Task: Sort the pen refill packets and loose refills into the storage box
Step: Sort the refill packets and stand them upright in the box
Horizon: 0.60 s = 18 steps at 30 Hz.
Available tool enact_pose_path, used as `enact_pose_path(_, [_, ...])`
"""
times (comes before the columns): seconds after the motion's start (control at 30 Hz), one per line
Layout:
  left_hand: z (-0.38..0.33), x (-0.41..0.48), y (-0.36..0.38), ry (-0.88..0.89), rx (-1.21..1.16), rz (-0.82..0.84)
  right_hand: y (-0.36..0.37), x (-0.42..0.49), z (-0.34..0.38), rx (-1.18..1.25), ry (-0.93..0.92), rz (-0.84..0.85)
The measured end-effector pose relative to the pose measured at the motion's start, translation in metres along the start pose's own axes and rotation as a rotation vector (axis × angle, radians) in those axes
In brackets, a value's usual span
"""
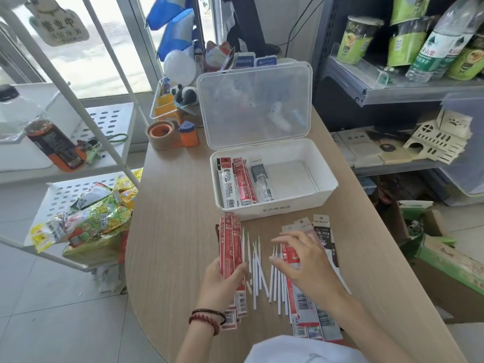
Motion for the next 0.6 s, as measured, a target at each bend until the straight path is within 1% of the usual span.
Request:
enact_pose_path(0.13, [-0.015,-0.011,0.001,0.008,-0.132,0.010,0.004,-0.001,0.017,0.215,-0.014,0.115])
enact_pose_path(0.27, [-0.040,-0.006,0.006,0.087,-0.148,0.048,0.001,0.003,0.030,0.375,-0.003,0.174])
enact_pose_path(0.47, [-0.085,0.026,0.016,0.204,-0.144,0.098,-0.033,0.032,0.047,0.583,0.017,0.077])
enact_pose_path(0.6, [-0.109,0.054,0.023,0.226,-0.136,0.097,-0.054,0.067,0.045,0.641,0.068,0.037])
Point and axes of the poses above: each hand's wrist, its own x-axis towards the middle knuckle, its own y-axis out of the palm, z = x × y, the point moved 10 cm from there along x, towards the middle knuckle, and after that the axes turned 11 degrees about y, right-handed, at the moved point
